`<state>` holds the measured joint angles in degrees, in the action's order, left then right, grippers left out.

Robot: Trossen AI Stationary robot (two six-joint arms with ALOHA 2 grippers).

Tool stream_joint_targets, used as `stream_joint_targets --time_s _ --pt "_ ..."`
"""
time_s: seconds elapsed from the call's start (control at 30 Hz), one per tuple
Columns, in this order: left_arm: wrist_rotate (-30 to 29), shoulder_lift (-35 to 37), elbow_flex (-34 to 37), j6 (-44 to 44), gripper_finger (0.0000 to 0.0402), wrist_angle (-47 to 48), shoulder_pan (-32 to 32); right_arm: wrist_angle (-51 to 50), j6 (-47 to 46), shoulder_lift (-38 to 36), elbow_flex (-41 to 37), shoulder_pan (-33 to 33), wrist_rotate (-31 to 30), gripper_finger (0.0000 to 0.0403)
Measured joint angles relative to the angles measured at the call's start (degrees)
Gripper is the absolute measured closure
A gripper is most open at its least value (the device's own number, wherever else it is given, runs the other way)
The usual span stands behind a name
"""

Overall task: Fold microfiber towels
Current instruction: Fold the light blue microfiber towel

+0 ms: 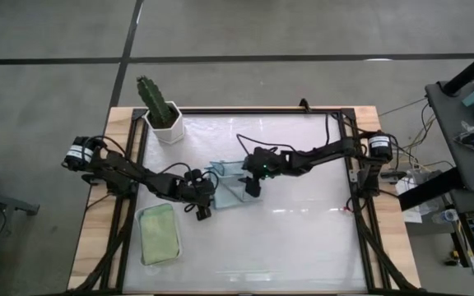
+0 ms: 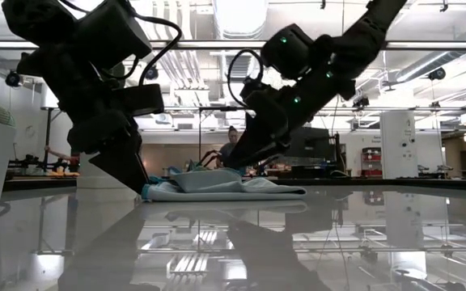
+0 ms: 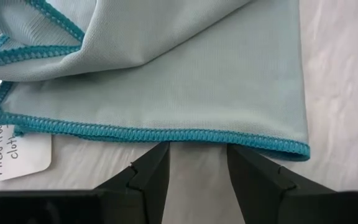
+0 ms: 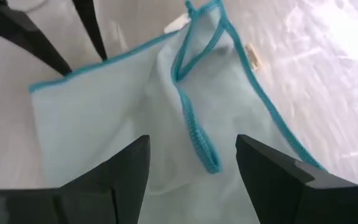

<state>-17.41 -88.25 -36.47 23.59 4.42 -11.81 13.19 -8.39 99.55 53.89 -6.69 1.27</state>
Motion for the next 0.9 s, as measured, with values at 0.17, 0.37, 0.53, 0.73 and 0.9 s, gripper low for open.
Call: stream_joint_targets --time_s 0.17,0.37,0.53,0.73,0.9 --pt "0.00 0.00 0.00 0.00 0.0256 -0.10 0.00 3.58 -0.74 0.84 -1.99 -0.87 0.07 0.0177" --pt "0.00 0.00 0.00 -0.01 0.0256 -0.40 0.00 5.41 -1.08 4.99 -1.42 -0.78 0.25 0.0178" --pt "0.00 0.00 0.02 -0.02 0.0256 -0.54 0.00 5.84 -0.97 5.24 -0.59 -0.23 0.47 0.0211" --pt "0.00 0.00 0.04 -0.02 0.0256 -0.78 0.00 5.53 -1.83 4.85 -0.63 0.56 2.17 0.0282" --pt "0.00 0.00 0.09 -0.02 0.0256 -0.83 0.00 5.89 -1.84 4.83 -0.62 1.86 2.21 0.0343"
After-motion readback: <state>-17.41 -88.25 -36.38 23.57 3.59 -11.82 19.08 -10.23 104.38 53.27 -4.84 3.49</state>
